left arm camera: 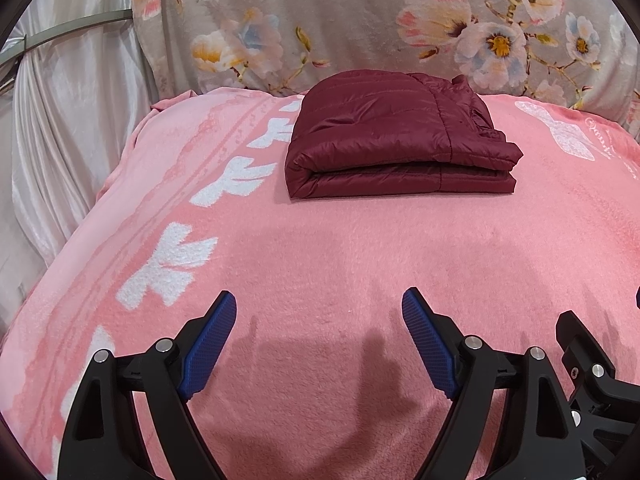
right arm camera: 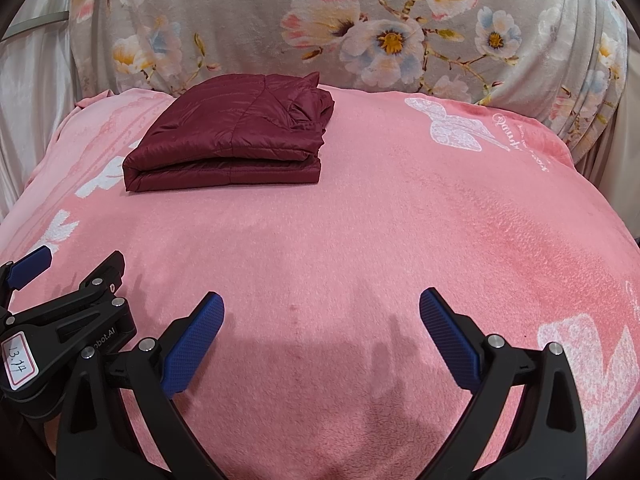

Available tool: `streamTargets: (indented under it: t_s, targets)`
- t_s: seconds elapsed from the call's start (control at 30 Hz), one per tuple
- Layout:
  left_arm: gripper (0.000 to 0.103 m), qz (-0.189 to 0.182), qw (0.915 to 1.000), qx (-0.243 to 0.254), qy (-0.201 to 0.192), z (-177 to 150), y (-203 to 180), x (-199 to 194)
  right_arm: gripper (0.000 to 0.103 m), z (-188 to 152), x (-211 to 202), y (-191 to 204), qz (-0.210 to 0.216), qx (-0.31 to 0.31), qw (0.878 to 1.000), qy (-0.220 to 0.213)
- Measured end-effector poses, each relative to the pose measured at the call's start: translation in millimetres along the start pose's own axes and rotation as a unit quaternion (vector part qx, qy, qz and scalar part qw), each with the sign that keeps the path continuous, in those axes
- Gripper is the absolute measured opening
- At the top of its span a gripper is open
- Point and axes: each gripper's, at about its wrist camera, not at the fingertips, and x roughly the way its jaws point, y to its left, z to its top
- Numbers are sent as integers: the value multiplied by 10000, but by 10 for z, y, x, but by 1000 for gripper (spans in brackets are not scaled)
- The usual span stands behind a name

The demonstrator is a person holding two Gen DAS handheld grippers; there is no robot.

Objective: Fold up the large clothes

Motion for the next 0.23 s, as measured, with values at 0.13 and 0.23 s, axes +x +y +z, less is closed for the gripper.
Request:
streamTargets:
  t_s: [0.13,0.23]
  targets:
    - [76,13,10000,34,18,8,-36,-13,96,8,-6,21,-64,-30,10000,0]
    - [75,38,10000,32,0,8,-46,-20,96,11,-10,27,-56,-34,10000,-6]
